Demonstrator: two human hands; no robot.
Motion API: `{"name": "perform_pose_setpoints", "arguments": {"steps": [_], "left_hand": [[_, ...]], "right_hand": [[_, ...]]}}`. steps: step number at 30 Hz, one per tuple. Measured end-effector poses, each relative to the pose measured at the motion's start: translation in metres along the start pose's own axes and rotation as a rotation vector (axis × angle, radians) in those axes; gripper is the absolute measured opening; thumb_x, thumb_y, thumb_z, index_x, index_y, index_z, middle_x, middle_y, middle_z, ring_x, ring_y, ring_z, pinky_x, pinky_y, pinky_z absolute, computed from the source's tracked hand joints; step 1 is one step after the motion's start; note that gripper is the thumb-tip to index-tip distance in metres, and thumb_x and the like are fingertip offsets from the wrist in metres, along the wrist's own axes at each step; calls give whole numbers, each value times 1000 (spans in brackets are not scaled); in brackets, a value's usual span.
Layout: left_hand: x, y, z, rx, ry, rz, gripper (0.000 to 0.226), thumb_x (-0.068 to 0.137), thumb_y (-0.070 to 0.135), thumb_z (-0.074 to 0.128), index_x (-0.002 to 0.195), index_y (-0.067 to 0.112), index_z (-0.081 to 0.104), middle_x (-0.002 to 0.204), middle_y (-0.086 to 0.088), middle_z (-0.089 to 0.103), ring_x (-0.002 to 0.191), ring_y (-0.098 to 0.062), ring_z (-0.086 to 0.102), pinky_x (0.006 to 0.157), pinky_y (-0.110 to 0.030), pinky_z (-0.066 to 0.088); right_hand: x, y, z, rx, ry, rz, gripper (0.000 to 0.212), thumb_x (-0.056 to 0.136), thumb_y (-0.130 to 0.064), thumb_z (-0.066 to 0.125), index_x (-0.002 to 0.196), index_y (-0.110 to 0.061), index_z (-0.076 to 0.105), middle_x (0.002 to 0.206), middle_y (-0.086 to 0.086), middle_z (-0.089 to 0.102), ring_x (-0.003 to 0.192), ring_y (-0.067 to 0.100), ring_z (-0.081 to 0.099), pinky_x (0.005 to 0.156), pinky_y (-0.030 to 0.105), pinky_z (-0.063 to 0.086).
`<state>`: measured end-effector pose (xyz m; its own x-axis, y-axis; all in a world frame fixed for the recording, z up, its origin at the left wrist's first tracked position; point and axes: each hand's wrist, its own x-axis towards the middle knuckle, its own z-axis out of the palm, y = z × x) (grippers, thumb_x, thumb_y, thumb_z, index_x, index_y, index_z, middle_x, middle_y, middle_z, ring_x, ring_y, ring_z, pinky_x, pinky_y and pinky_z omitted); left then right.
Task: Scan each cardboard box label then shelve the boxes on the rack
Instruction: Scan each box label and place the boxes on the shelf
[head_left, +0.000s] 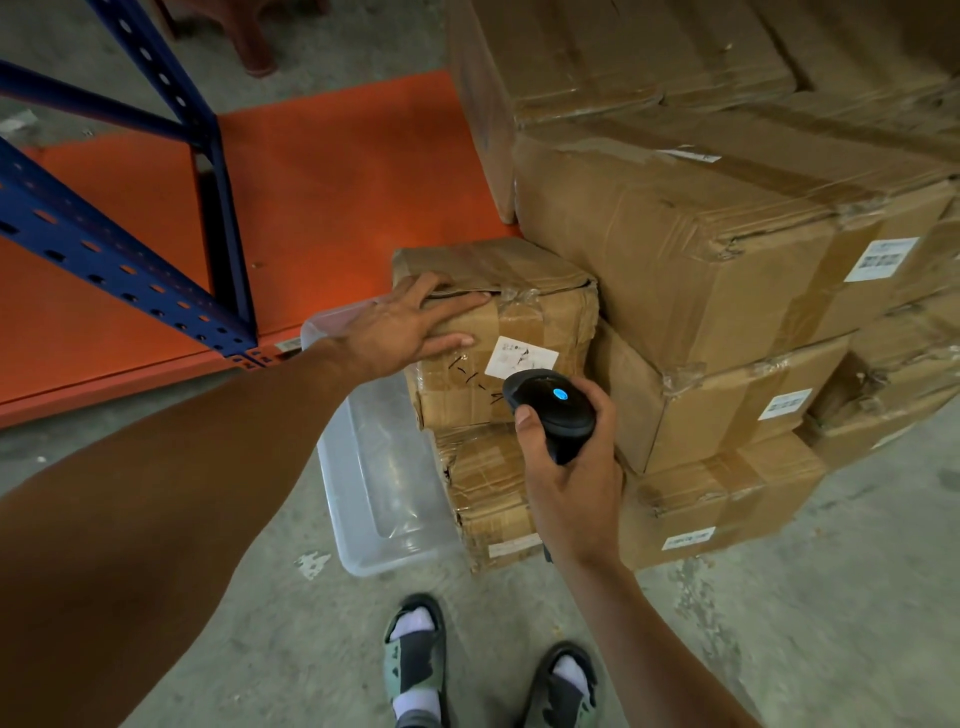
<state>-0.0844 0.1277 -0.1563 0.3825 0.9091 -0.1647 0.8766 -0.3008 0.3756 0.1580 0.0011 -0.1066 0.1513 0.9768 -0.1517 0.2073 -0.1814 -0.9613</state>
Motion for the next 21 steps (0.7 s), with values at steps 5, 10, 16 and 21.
{"name": "perform_pose_setpoints", "arguments": {"steps": [5,10,16,21], "left_hand": [[0,-2,3,13,-9,18,63,96,69,26,155,49,17,150,-6,27,139,-30,32,102,-57,48],[-2,-3,2,28,-4,46,62,97,67,26,155,49,17,150,-6,26,138,-31,33,102,-57,48],[-7,-10,-2,39,-3,67,63,99,59,33,158,41,21,153,-12,28,138,-31,36,105,-42,40],[-43,-37,-5,121,-28,179,66,98,52,42,157,29,28,155,-23,32,136,-39,42,100,-50,48]], "right_hand": [[-1,0,-1,29,9,23,57,86,-53,70,136,-37,49,111,-39,66,103,-12,66,77,5,50],[1,0,-3,44,-4,70,63,81,-57,72,138,-39,50,112,-40,65,109,-11,64,81,8,52],[1,6,-12,-110,-8,68,69,84,-15,77,143,-34,48,116,-41,61,112,-4,64,92,31,57],[3,23,-21,-79,11,149,67,92,-7,71,149,-32,43,119,-3,71,99,29,74,85,56,61]]}}
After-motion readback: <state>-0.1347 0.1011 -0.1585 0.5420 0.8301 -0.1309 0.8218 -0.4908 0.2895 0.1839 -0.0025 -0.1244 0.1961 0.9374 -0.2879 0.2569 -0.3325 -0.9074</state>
